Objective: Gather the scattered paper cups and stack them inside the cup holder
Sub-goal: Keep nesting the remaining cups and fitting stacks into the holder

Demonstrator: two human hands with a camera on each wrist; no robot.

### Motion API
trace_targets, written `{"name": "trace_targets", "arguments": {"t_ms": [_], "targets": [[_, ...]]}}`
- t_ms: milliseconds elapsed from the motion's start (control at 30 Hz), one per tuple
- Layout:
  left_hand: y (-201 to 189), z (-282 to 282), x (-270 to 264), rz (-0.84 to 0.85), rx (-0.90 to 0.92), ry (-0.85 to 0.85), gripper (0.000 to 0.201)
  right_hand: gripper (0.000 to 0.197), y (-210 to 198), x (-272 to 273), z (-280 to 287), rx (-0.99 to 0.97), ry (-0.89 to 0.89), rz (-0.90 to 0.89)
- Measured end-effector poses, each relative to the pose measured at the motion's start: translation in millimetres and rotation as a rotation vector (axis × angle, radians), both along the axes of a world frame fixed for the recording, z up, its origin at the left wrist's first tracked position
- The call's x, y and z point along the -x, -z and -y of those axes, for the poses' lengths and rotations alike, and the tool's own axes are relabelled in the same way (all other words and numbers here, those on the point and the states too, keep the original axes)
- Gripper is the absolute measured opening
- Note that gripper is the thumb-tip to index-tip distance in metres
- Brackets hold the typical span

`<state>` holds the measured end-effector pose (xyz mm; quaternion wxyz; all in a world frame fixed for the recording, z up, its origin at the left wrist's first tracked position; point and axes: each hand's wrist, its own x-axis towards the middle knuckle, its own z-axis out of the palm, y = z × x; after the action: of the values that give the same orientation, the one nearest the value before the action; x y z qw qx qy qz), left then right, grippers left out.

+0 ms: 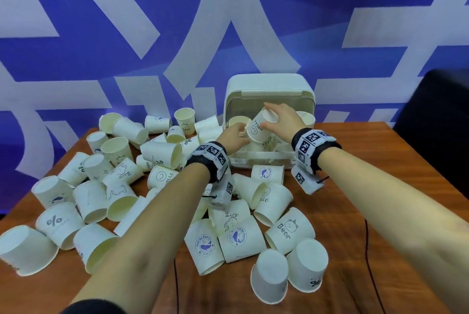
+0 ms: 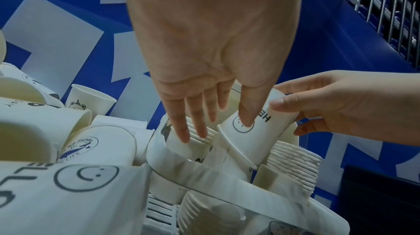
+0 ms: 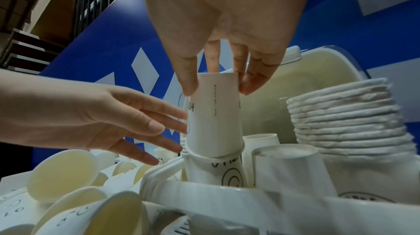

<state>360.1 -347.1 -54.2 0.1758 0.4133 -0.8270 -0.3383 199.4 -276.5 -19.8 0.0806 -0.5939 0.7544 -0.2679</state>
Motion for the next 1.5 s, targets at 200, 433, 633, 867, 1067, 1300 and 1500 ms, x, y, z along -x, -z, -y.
{"name": "trace_targets", "arguments": {"t_ms": [200,433,633,867,1067,1300,1500], "targets": [[4.7,5.4,0.7,-0.075,-0.121,0.080,0.056,0.058,12.0,-1.6,11.6,-0.083,-0.049,-0.005],[8.6,14.8,2.5,-0.107,-0.127,0.077,0.069,0.038,17.6,-5.6,23.3,-0.074,-0.060,0.089],[11.8,18.2,2.9,-0.124,-0.009,0.026,0.048,0.032,30.9,-5.8,22.2,-0.069,-0.029,0.090],[20.3,16.1,11.7,-0.004,0.018,0.003,0.042,0.034,41.7,-5.4,12.9,-0.112,0.024,0.029],[20.9,4.1,15.2,0.078,0.039,-0.008,0.050,0.034,44.8,-15.1,10.8,-0.166,0.051,-0.134],[-17.3,-16.9,15.3,0.210,0.091,0.095,0.047,0.047,18.1,-13.6,-9.0,-0.284,-0.050,-0.060],[-43.0,-35.0,4.3,0.182,0.096,0.116,0.042,0.035,-2.0,-9.6,-46.2,-0.196,-0.075,0.012]]}}
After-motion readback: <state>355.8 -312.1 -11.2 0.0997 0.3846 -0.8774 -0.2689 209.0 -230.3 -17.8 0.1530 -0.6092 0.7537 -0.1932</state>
